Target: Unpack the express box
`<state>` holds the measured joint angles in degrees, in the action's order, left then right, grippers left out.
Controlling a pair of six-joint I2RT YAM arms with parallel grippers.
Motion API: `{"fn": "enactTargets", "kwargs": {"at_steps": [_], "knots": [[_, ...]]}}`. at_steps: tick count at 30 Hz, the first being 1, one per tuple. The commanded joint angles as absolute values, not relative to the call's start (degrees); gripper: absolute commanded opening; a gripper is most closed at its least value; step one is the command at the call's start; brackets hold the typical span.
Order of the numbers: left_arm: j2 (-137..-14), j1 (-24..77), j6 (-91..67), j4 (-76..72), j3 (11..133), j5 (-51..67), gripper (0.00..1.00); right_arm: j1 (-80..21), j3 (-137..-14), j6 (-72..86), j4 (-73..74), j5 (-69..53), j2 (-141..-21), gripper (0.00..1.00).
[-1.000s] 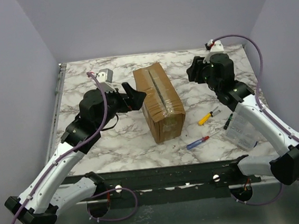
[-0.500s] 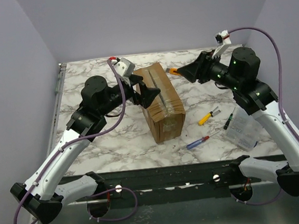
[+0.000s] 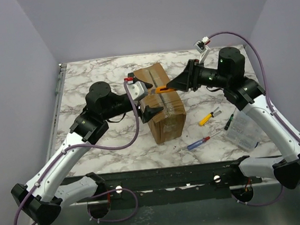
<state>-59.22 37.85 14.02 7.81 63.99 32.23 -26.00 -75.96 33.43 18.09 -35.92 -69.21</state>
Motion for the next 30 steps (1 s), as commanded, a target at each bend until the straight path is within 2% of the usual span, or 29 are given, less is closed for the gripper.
{"fn": "enactTargets", "kwargs": {"at_steps": [1,7,12,14,17,21,27,30], "knots": [[-61.95,38.61,17.16,5.5,62.83,36.18,0.99,-27.03,-76.38,32.29,19.29,-40.43,-70.86,0.01],[-63.63,38.72,16.73,2.73,59.83,33.39,0.96,-29.44,-77.16,32.57,19.21,-41.96,-73.15,0.01],[-61.29,38.81,17.75,0.34,55.03,25.08,0.95,-30.94,-78.2,32.87,19.3,-41.76,-74.19,0.01],[-59.87,39.0,17.72,-2.22,52.9,23.29,0.88,-31.62,-78.39,32.51,19.34,-42.0,-74.48,0.01],[-58.71,39.26,17.39,-2.67,52.55,21.77,0.69,-31.9,-78.42,32.47,19.59,-41.77,-74.59,0.01],[-58.56,39.3,16.5,-4.0,51.65,19.88,0.59,-32.26,-79.45,32.47,19.77,-42.84,-74.78,0.01],[-58.52,39.33,15.54,-5.23,51.19,21.6,0.6,-32.96,-80.76,31.62,21.03,-43.32,-76.15,0.01],[-58.41,39.4,15.1,-5.2,51.48,22.95,0.56,-33.13,-80.78,31.82,20.64,-42.68,-76.8,0.01]]}}
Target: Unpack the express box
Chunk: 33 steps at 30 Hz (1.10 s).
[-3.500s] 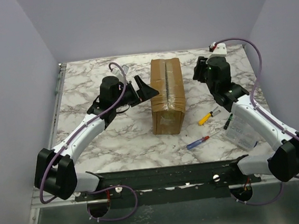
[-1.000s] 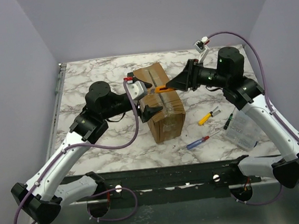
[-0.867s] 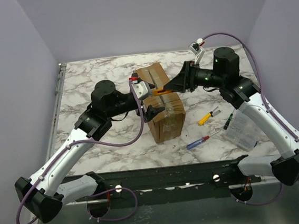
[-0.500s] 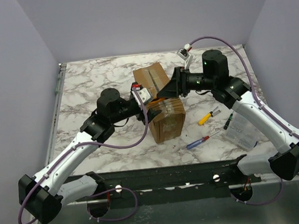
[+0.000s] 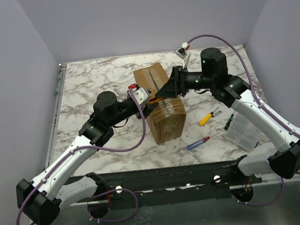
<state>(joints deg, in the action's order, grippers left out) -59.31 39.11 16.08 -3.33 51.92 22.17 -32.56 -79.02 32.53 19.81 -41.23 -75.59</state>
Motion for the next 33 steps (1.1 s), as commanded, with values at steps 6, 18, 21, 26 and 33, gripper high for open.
{"fn": "enactTargets", "kwargs": {"at_steps": [6,18,21,26,33], "knots": [[-57.18,39.95,16.23,-5.05,51.01,22.58,0.3,-33.33,-81.09,32.37,19.17,-42.34,-77.46,0.01],[-57.05,40.79,17.22,-5.15,49.86,17.59,0.0,-33.29,-83.14,33.99,18.63,-23.06,-75.28,1.0],[-57.02,41.02,17.12,-5.26,49.71,16.31,0.0,-33.31,-78.53,34.36,14.15,-18.4,-70.65,1.0],[-57.48,41.02,15.45,-6.12,50.01,13.38,0.0,-33.31,-66.73,39.86,1.9,-17.33,-62.38,1.0],[-58.34,41.07,13.57,-7.18,50.27,12.95,0.0,-33.42,-65.78,43.38,-3.84,-25.06,-66.08,0.98]]}}
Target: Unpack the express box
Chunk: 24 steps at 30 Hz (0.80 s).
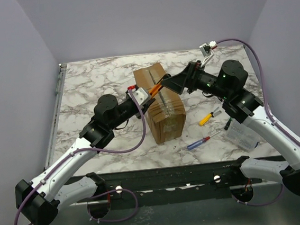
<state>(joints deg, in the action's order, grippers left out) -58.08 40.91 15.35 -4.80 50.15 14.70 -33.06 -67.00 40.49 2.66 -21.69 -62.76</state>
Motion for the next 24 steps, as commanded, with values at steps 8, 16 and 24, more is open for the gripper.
{"fn": "enactTargets", "kwargs": {"at_steps": [8,16,24], "knots": [[-58.61,41.1,12.92,-7.86,49.92,12.89,0.0,-38.03,-65.4,40.53,-6.1,-16.87,-71.85,0.84],[-59.16,41.25,12.33,-8.16,49.93,13.59,0.0,-43.44,-64.39,37.21,-5.3,-1.54,-71.98,0.67],[-60.06,41.26,12.07,-8.24,50.14,13.2,0.0,-46.21,-65.64,36.02,-4.88,5.25,-74.74,0.59]]}}
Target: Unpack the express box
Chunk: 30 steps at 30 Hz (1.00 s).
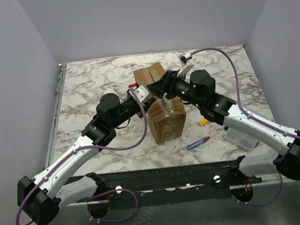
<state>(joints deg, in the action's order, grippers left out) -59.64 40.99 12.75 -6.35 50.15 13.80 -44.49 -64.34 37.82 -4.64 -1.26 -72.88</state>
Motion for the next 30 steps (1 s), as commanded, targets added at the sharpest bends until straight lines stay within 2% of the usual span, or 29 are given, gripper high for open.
{"fn": "enactTargets", "kwargs": {"at_steps": [1,6,7,8,9,11,14,20,25,30], "knots": [[-60.19,41.3,12.0,-8.23,50.2,13.37,0.0,-46.57,-65.59,35.62,-5.11,5.81,-74.91,0.56],[-60.27,41.27,11.72,-8.41,50.2,13.18,0.0,-46.85,-65.03,36.17,-4.07,7.36,-74.78,0.22],[-60.29,41.23,11.42,-8.38,50.26,13.27,0.0,-46.85,-64.12,36.27,-4.35,8.94,-74.16,0.1],[-60.23,41.3,10.96,-8.38,50.29,13.35,0.12,-46.85,-63.13,36.57,-4.61,11.41,-73.53,0.02],[-60.02,41.29,10.57,-8.59,50.19,13.13,0.3,-46.77,-62.3,36.68,-4.53,13.51,-72.81,0.0],[-59.5,41.3,9.93,-9.4,49.81,11.72,0.56,-46.76,-61.95,35.57,-3.41,17.09,-71.9,0.0],[-58.7,41.31,8.44,-9.73,49.9,9.39,0.74,-46.35,-64.91,31.68,2.21,21.99,-72.14,0.0],[-57.49,40.02,4.06,-11.42,49.93,6.01,0.8,-41.03,-67.07,29.26,6.48,23.45,-69.21,0.0],[-60.52,37.96,0.19,-11.8,51.1,6.77,0.8,-36.18,-65.09,28.66,6.59,21.55,-66.44,0.0],[-63.33,37.78,-3.25,-9.83,52.69,5.97,0.8,-33.74,-64.62,23.76,6.63,24.78,-66.11,0.0]]}}
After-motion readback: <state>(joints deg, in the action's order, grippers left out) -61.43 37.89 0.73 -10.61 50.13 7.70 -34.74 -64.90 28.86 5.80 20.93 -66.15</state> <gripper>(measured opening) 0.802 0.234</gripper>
